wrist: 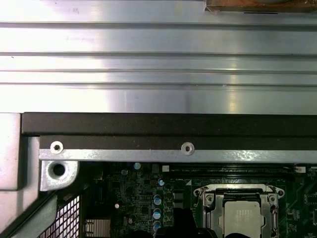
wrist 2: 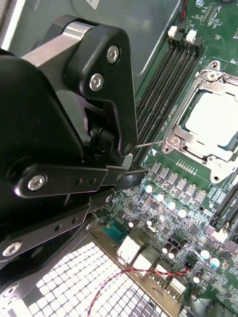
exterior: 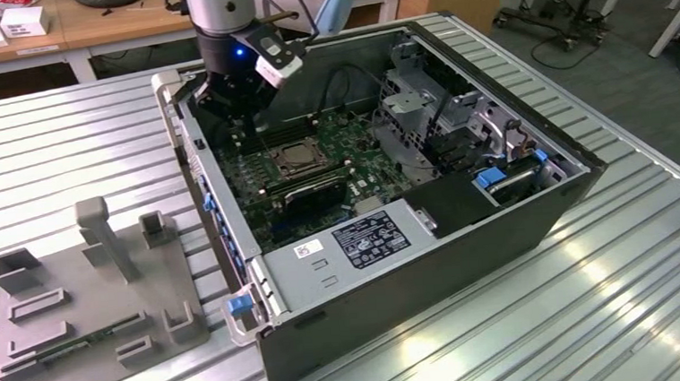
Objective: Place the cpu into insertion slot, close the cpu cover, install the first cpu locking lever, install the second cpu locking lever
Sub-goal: 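Install the first cpu locking lever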
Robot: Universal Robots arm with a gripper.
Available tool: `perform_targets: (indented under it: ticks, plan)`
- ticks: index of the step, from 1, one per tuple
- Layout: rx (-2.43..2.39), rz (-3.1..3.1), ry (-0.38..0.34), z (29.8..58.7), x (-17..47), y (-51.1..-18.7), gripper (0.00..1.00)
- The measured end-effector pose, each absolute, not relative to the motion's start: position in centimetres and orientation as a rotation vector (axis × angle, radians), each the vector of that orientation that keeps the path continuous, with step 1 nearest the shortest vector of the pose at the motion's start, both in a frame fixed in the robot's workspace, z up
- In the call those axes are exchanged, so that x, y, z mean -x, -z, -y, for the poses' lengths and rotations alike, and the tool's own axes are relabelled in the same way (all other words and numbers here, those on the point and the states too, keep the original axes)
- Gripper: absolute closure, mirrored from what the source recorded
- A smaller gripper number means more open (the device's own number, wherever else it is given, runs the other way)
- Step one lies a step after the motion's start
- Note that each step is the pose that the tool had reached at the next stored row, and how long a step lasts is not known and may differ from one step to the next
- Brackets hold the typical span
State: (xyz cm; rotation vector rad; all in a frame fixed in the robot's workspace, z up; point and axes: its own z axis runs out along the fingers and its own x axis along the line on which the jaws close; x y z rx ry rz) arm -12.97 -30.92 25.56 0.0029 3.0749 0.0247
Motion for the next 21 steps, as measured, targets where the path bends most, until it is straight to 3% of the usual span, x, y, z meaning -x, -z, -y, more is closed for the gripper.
perform_targets:
  ticks: [21]
  plan:
    - [-0.003,-3.075,-0.025,30.72,12.51,-25.53,0.89]
